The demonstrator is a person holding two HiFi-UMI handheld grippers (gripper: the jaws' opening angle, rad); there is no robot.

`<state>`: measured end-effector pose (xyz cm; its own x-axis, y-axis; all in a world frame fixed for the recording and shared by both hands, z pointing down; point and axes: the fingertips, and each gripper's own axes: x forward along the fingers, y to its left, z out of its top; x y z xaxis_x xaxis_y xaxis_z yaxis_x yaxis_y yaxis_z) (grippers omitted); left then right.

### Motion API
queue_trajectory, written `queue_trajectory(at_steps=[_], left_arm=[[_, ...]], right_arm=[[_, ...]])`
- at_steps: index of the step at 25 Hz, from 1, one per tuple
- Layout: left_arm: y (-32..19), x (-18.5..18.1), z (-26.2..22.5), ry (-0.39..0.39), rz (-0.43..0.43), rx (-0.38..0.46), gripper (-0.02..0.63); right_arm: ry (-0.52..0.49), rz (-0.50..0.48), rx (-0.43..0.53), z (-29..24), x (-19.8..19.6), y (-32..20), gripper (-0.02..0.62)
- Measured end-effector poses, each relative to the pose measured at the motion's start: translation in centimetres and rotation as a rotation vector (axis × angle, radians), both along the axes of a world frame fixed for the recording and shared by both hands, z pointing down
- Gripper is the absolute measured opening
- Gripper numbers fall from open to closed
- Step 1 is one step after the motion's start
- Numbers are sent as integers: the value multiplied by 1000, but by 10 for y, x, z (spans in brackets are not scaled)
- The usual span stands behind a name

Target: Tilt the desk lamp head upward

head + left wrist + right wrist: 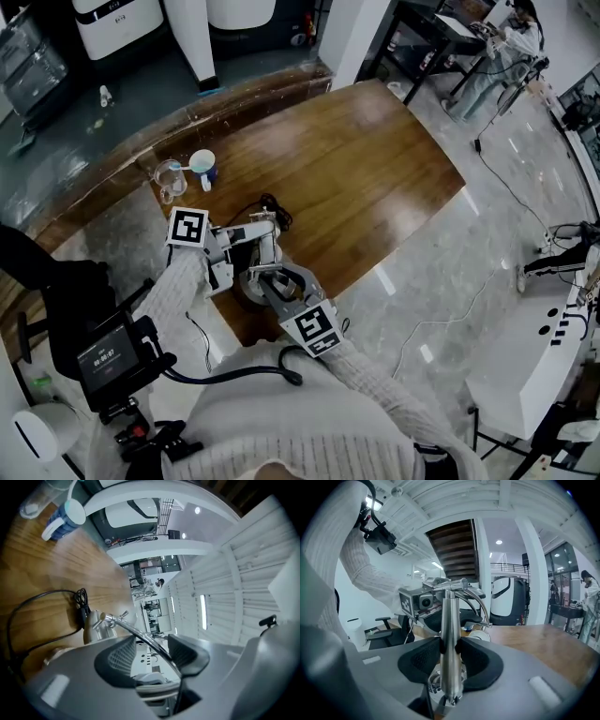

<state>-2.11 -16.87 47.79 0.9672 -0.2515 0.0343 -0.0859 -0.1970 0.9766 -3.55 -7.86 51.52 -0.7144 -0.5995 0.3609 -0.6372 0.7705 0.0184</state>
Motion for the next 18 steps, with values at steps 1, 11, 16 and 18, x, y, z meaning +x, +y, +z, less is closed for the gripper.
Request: queue_trajectory(at_steps=[1, 11, 16, 18], left_arm=[[0, 3, 0, 13, 10, -8, 202], [0, 12, -4, 64, 47, -16, 204], [0, 12, -8, 13, 74, 46, 207], [1, 12, -9, 11, 71, 55, 207]], right_arm=[[3, 1, 1, 0, 0, 1, 129], [4, 6, -10, -5, -2, 4, 127], [7, 14, -23, -6, -3, 3, 126], [8, 14, -25, -5, -4, 3, 126]])
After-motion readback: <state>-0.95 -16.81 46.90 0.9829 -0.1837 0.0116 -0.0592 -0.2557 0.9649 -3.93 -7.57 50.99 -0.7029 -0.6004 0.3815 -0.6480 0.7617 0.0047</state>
